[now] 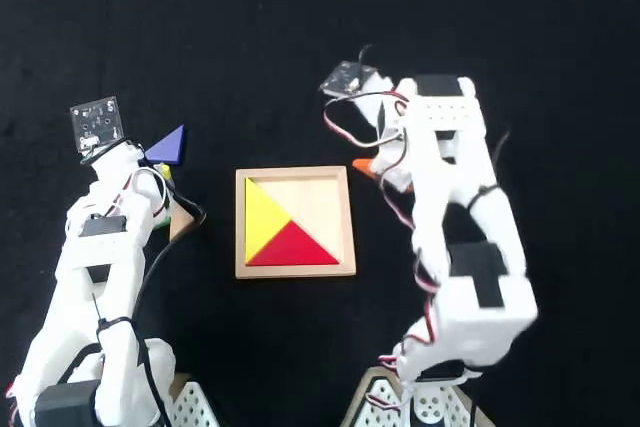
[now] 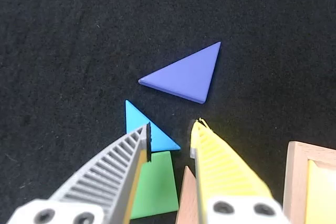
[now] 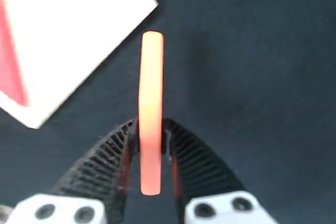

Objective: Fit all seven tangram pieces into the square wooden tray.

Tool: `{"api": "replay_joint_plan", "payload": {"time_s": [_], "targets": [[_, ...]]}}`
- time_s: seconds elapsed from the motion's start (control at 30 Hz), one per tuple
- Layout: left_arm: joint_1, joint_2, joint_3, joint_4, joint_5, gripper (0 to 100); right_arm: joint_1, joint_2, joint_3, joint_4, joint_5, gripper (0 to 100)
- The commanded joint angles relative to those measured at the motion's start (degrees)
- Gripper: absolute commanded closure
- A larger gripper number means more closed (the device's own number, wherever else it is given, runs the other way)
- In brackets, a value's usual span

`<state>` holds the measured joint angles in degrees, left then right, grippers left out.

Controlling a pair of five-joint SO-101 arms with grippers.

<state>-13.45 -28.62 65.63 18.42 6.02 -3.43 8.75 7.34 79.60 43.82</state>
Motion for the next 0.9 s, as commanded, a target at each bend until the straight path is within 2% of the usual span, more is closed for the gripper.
{"api": "replay_joint_plan", "payload": {"time_s": [0.0, 0.2, 0.3, 0.63, 0.87], "targets": [[-0.7, -1.1, -0.6, -0.7, -0.4, 85, -2.7, -10.9, 6.2, -0.3, -10.6, 98.7], [-0.7, -1.1, -0.5, -0.7, -0.4, 85, -7.2, -30.5, 27.7, -13.1, -25.8, 98.7], [-0.5, -1.1, -0.5, -0.7, -0.4, 85, -11.0, -33.5, 34.7, -17.8, -32.1, 98.7], [-0.7, -1.1, -0.5, -0.7, -0.4, 85, -22.6, -26.2, 32.3, -19.2, -42.7, 98.7], [-0.7, -1.1, -0.5, -0.6, -0.4, 85, -22.8, -21.4, 31.7, -22.0, -44.6, 98.7]]}}
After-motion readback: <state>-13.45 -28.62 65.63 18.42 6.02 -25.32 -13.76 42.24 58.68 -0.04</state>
